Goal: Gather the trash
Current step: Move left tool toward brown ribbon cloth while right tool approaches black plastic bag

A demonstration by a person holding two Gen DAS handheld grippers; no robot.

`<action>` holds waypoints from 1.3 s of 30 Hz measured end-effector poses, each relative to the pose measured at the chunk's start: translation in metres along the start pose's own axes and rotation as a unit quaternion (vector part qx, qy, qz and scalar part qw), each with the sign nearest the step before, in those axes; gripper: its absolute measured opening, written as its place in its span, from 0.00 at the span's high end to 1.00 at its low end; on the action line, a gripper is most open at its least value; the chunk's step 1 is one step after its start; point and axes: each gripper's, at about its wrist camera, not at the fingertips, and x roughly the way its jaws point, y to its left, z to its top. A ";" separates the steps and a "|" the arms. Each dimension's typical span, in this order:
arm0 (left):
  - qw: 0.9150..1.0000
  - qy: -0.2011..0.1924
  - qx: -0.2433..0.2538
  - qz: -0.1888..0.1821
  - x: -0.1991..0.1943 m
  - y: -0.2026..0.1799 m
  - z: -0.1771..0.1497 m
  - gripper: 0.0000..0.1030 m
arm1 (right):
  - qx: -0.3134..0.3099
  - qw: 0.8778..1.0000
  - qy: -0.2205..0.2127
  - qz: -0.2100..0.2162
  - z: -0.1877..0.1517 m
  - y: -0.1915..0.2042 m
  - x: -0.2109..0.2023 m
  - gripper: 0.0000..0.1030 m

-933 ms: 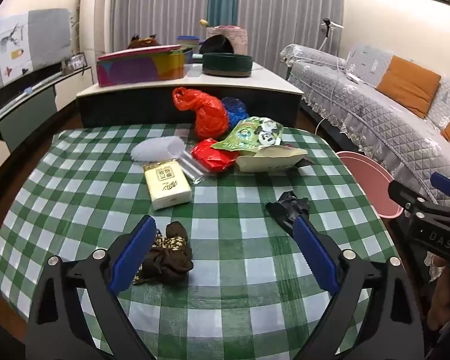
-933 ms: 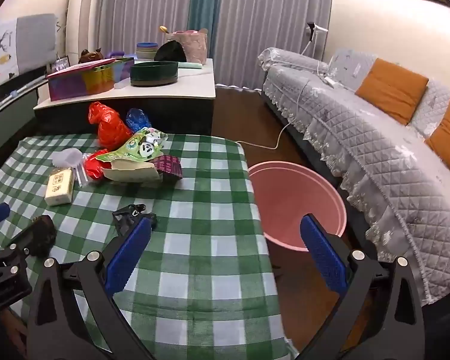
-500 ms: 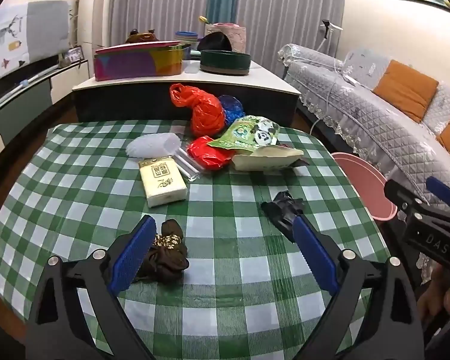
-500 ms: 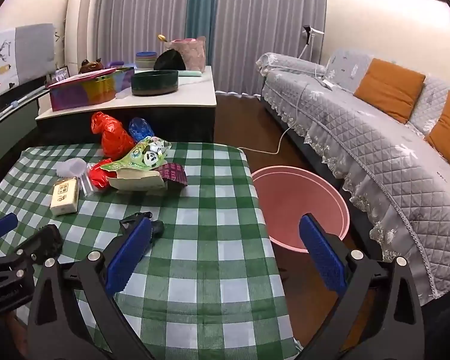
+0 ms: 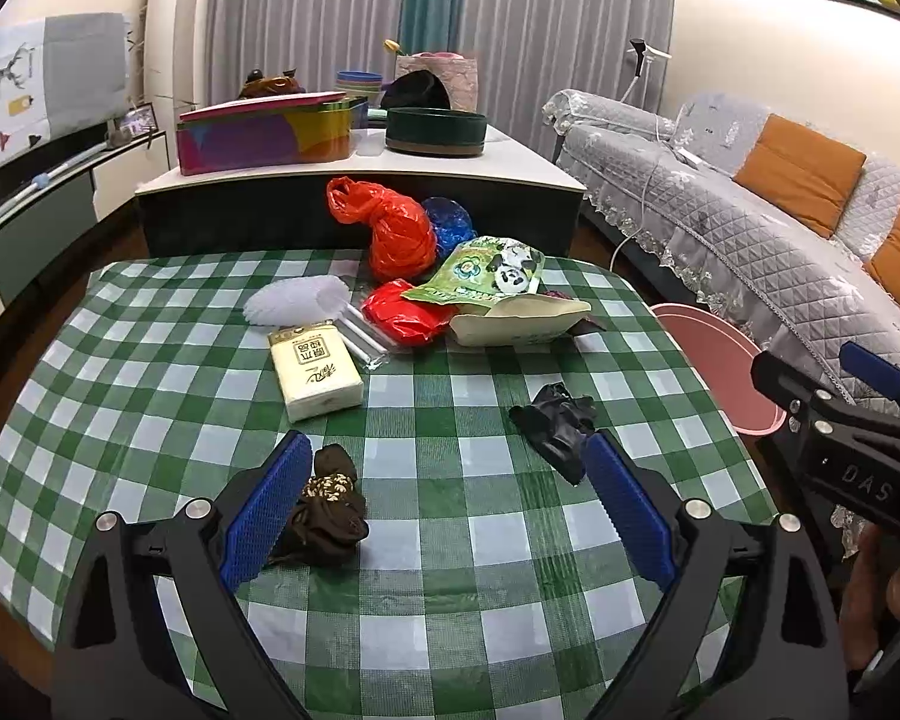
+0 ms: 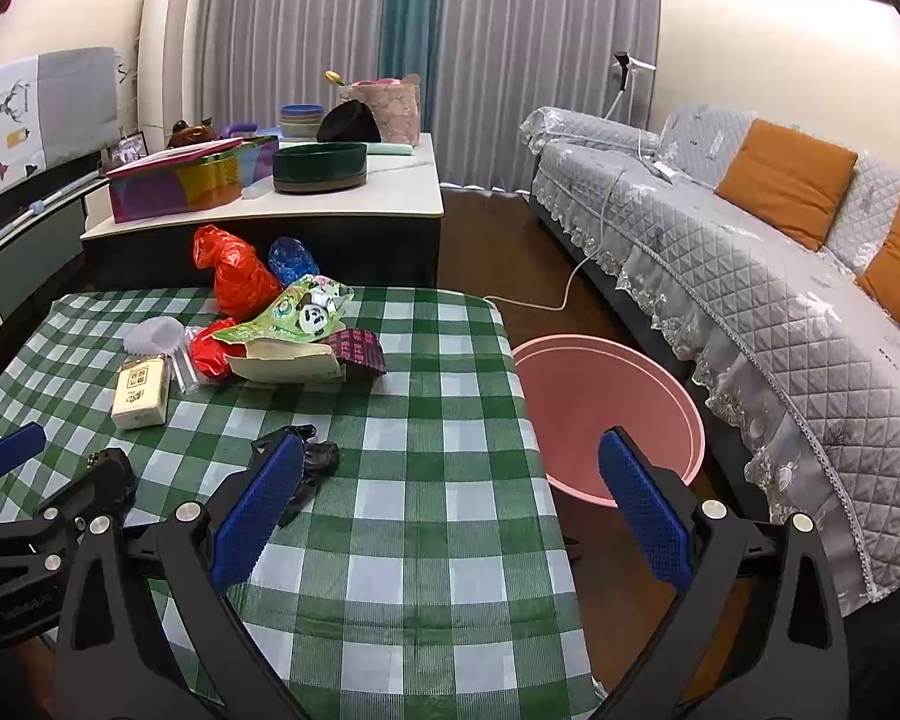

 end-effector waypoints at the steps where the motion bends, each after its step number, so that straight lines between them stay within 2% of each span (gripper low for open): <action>1: 1.000 0.000 -0.001 -0.001 0.000 0.000 0.000 0.13 | 0.001 1.000 0.002 0.001 0.000 0.000 0.000 0.06; 39: 1.000 0.002 0.001 -0.010 0.001 -0.005 -0.003 0.13 | 0.001 1.000 -0.001 0.003 0.000 0.002 0.000 0.06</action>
